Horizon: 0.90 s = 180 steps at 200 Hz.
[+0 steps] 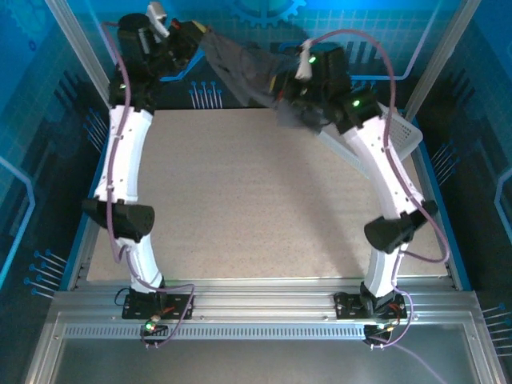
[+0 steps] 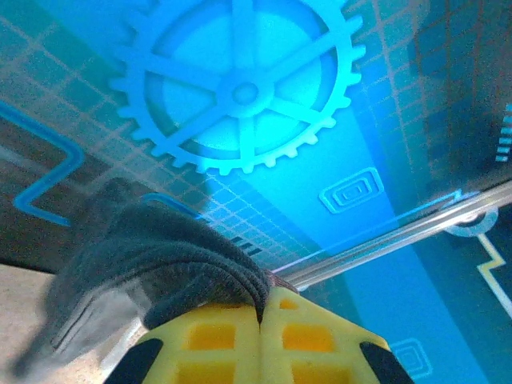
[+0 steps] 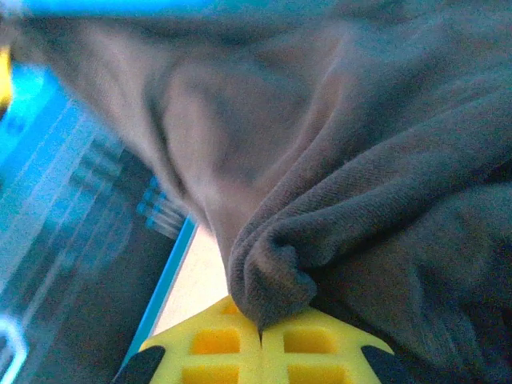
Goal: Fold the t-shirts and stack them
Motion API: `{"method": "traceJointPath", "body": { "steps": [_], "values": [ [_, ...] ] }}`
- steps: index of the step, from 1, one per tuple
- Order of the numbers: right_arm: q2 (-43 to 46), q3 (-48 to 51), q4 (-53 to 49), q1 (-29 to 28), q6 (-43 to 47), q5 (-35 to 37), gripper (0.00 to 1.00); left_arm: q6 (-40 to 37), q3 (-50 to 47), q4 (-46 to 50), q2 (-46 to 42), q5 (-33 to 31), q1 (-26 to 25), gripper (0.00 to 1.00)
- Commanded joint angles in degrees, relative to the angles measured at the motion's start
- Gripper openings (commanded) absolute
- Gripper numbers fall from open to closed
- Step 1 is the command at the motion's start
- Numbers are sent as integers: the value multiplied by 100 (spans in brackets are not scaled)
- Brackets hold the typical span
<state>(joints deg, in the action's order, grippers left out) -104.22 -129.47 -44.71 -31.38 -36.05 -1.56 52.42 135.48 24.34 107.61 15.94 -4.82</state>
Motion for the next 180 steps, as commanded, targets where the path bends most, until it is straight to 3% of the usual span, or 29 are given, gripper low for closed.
{"method": "traceJointPath", "body": {
  "steps": [1, 13, 36, 61, 96, 123, 146, 180],
  "values": [
    [207, 1554, 463, -904, 36, -72, 14, -276, -1482, 123, -949, -312, 269, 0],
    [164, 2173, 723, -1259, 15, -305, 43, -441, -2600, 279, -1389, -647, 333, 0],
    [109, 2661, 787, -1359, 28, -441, 62, -593, -4321, 322, -1825, -794, 535, 0],
    [108, 2865, 635, -840, -223, -437, 62, -1049, -5224, 562, -1830, -891, 636, 0],
    [-541, 2455, -164, -133, -396, 270, 57, -1487, -5671, 805, -1680, -984, 667, 0],
    [-1347, 1996, -330, -14, -357, 666, 56, -1514, -5834, 843, -1914, -1188, 667, 0],
    [-2482, 1051, -931, 9, -157, 893, 53, -1507, -5838, 1065, -2116, -1401, 667, 0],
    [-2869, 903, -1113, 169, 337, 1525, 58, -1332, -6008, 1159, -2617, -1783, 667, 0]
  ]
}}
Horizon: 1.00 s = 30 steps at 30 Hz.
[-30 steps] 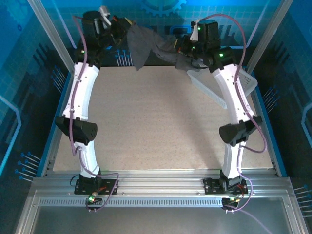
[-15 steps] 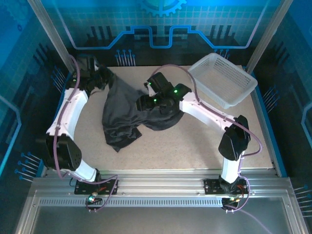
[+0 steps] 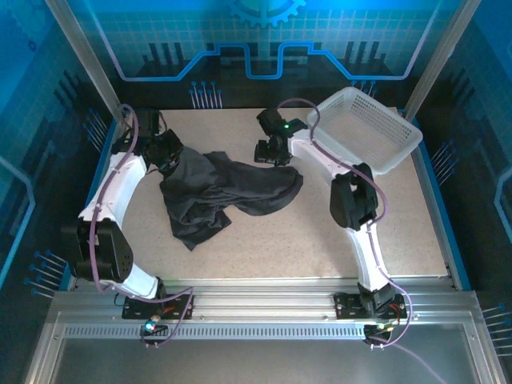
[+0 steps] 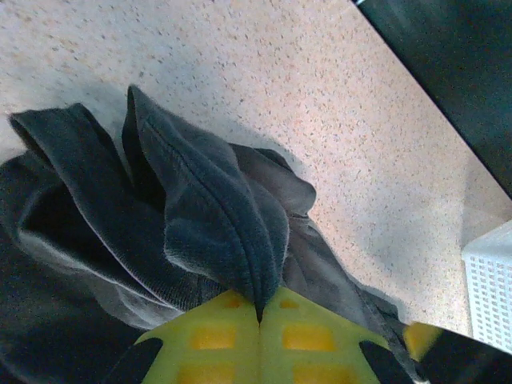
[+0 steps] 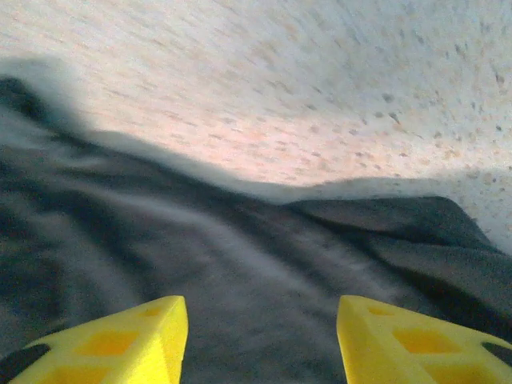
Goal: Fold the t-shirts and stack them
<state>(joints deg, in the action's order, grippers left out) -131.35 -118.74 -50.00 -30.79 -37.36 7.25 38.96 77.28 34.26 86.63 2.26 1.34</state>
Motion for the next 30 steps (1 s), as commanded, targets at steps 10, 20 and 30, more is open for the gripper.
{"method": "traceJointPath", "body": {
  "steps": [10, 20, 30],
  "values": [
    [-888, -612, -813, 243, 1613, -72, 63, 98, -126, 176, -480, -498, 50, 0],
    [-1209, -555, -965, 183, 1545, -250, 53, 225, -120, 204, -586, -839, 50, 0],
    [-257, -1669, -456, 736, 1266, -604, 0, 284, 1746, -395, 1019, 644, 283, 0]
  ]
}}
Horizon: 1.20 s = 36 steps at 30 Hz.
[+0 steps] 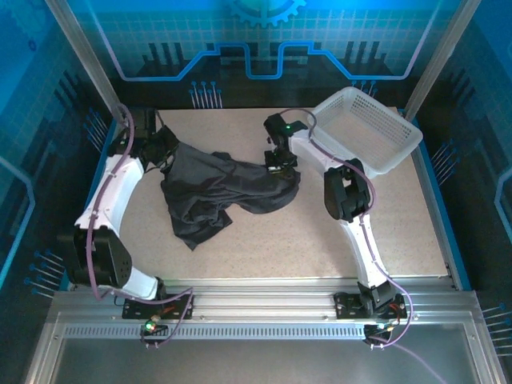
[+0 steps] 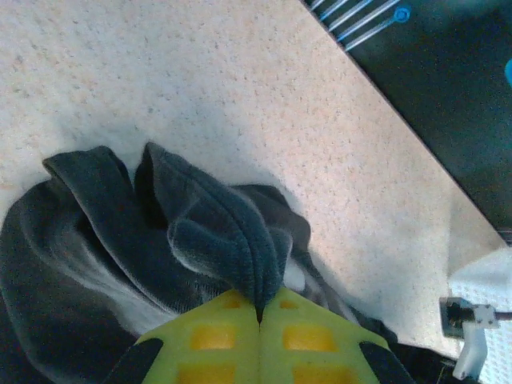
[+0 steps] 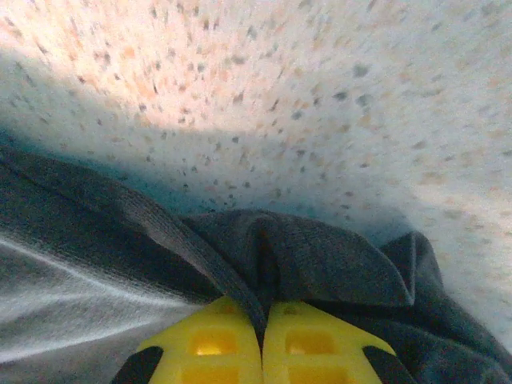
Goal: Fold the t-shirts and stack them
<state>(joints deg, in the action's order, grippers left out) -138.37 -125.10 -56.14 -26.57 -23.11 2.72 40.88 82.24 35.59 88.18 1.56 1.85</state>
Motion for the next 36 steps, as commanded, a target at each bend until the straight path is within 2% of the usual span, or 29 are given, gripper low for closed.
{"method": "traceJointPath", "body": {
  "steps": [1, 4, 6, 9, 12, 15, 18, 20, 22, 23, 24, 25, 26, 28, 30, 33, 36],
  "values": [
    [366, -1479, 84, 388, -215, -211, 0, 131, 1690, -523, 1152, 820, 273, 0],
    [146, -2920, 23, 633, -439, -418, 0, 381, 3232, -608, 1981, 1130, 392, 0],
    [186, -3520, 213, 816, -656, -573, 0, 519, 4428, -659, 2478, 1272, 422, 0],
    [698, -3439, 834, 1050, -878, -746, 0, 735, 6053, -816, 3040, 1457, 494, 0],
    [1403, -2933, 1425, 1127, -740, -716, 0, 980, 6548, -1640, 2929, 1601, 545, 0],
    [2515, -1635, 2053, 1094, -543, -518, 0, 818, 5643, -2647, 2051, 1620, 498, 0],
    [3737, 374, 2648, 984, -451, -43, 0, 241, 3187, -3615, 511, 1209, 248, 0],
    [4593, 2096, 3092, 883, -533, 316, 0, -60, 1005, -3938, -580, 432, -46, 0],
    [5223, 3662, 3391, 844, -798, 305, 10, 44, -804, -3598, -1409, -475, -225, 0],
    [5389, 4222, 3423, 817, -913, 229, 19, 185, -1487, -3296, -1718, -815, -245, 0],
    [5517, 4773, 3375, 807, -1072, 158, 32, 472, -2211, -2836, -1973, -1161, -220, 16],
    [5560, 5157, 3291, 802, -1201, 66, 43, 708, -2699, -2598, -2101, -1198, -127, 34],
    [5574, 5460, 3164, 803, -1317, -24, 46, 992, -3171, -2378, -2161, -956, 89, 44],
    [5498, 5900, 2741, 811, -1579, -99, 47, 1248, -3730, -2159, -2180, -589, 394, 52],
    [5382, 6021, 2421, 812, -1651, -125, 47, 1215, -3710, -1692, -2129, -625, 422, 57],
    [5120, 5842, 1936, 830, -1627, 20, 46, 1189, -3421, -1293, -1928, -535, 422, 57],
    [4890, 5650, 1757, 965, -1570, 159, 47, 1313, -3079, -1288, -1532, -122, 367, 56]
  ]
}}
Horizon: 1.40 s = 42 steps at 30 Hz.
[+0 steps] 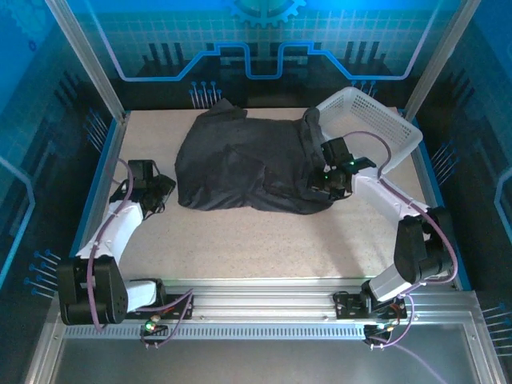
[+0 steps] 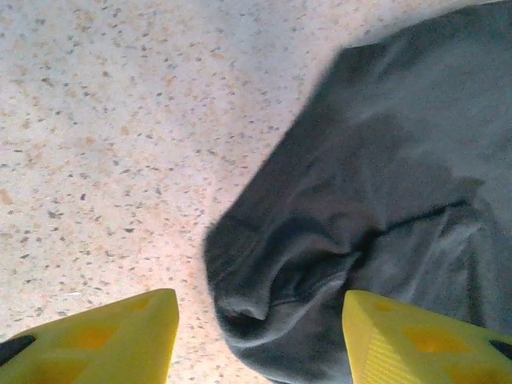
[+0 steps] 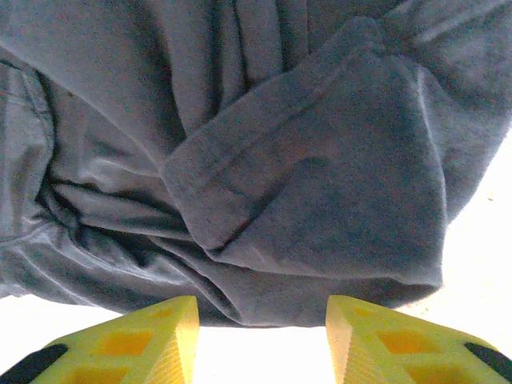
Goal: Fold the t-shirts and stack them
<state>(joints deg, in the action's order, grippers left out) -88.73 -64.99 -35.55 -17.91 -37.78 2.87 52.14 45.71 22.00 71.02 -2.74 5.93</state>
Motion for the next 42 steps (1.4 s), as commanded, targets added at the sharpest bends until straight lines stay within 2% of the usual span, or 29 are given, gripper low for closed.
{"method": "traceJointPath", "body": {
  "steps": [1, 4, 9, 14, 19, 22, 27, 34, 37, 42],
  "values": [
    [-188, -454, -295, 202, -55, 135, 47, 182, 744, 63, 376, 462, -100, 56],
    [-669, -990, -315, 397, 145, 63, 44, 89, 1301, 86, 1029, 904, -379, 52],
    [-1810, -2408, -479, 465, 591, 516, 41, 152, 2345, 169, 2373, 1309, -808, 48],
    [-3258, -3976, -1057, 650, 579, 559, 39, 117, 3504, 621, 3806, 934, -985, 45],
    [-4019, -4863, -1262, 859, 537, 604, 38, 235, 3837, 1099, 4491, 765, -917, 43],
    [-4260, -5205, -1366, 1082, 482, 643, 38, 332, 3434, 1233, 4480, 743, -740, 41],
    [-4588, -5590, -1463, 1472, 590, 474, 38, 387, 2272, 835, 3955, 770, -214, 41],
    [-4791, -6110, -1567, 1536, 784, -60, 39, 53, 1494, 755, 3379, 734, 317, 40],
    [-4657, -6140, -1551, 1408, 896, -287, 40, -41, 1556, 933, 2931, 412, 284, 41],
    [-3937, -5764, -1394, 1095, 1035, -323, 41, -241, 2069, 1052, 2363, 81, -163, 46]
  ]
}}
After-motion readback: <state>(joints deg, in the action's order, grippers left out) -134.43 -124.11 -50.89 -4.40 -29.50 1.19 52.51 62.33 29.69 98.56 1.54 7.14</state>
